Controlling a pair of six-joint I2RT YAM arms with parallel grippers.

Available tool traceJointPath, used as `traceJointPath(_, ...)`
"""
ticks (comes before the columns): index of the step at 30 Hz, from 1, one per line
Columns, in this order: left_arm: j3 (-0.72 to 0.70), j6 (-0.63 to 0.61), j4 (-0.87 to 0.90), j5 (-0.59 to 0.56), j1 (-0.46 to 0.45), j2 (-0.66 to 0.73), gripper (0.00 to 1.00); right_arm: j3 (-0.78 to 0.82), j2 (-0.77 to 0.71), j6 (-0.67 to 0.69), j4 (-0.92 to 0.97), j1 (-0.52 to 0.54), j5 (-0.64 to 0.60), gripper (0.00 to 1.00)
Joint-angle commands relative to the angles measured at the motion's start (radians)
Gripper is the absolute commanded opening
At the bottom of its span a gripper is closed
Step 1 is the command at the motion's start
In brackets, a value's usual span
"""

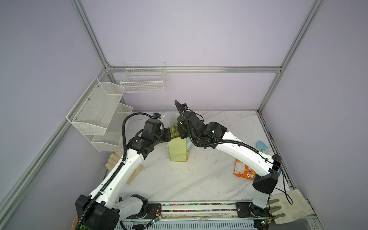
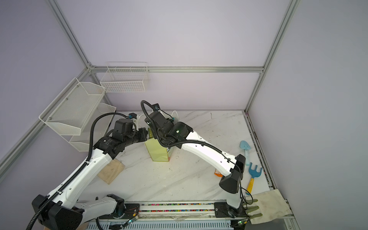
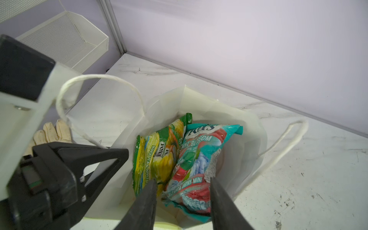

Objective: Place the snacks into the paper bag
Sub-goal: Place the snack in the paper bag, then rotate the snack at the middle-right of the table.

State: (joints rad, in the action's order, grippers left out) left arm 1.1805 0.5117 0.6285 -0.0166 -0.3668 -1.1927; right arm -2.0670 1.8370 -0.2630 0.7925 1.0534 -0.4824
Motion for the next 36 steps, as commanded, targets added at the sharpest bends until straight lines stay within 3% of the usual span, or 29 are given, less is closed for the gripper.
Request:
traceJointPath(1, -0.021, -0.018, -0.087, -0.023, 0.008, 0.036, 0.0, 0.041, -0.07, -0.033, -0.04, -0.01, -0.021, 0.48)
traceJointPath(4, -0.021, -0.018, -0.087, -0.025, 0.008, 0.036, 0.0, 0.112, -0.133, -0.074, -0.074, -0.033, -0.039, 0.5)
traceJointPath(9, -0.025, -0.018, -0.09, -0.023, 0.007, 0.033, 0.0, 0.251, -0.26, -0.119, -0.145, -0.103, -0.008, 0.62)
traceJointPath(13, -0.027, -0.018, -0.095, -0.022, 0.008, 0.03, 0.0, 0.35, -0.326, -0.145, -0.182, -0.172, 0.065, 0.71)
traceJointPath(19, -0.024, -0.019, -0.098, -0.022, 0.008, 0.026, 0.0, 0.485, -0.406, -0.118, -0.342, -0.204, 0.271, 0.77)
traceJointPath(22, -0.021, -0.018, -0.096, -0.019, 0.008, 0.024, 0.0, 0.512, -0.42, -0.113, -0.377, -0.208, 0.316, 0.77)
traceJointPath(29, -0.01, -0.028, -0.091, -0.032, 0.01, 0.035, 0.0, 0.613, -0.494, -0.254, -0.336, -0.272, 0.222, 0.78)
traceJointPath(36, -0.003, -0.036, -0.081, -0.034, 0.011, 0.028, 0.0, 0.823, -0.628, -0.438, -0.247, -0.43, 0.189, 0.91)
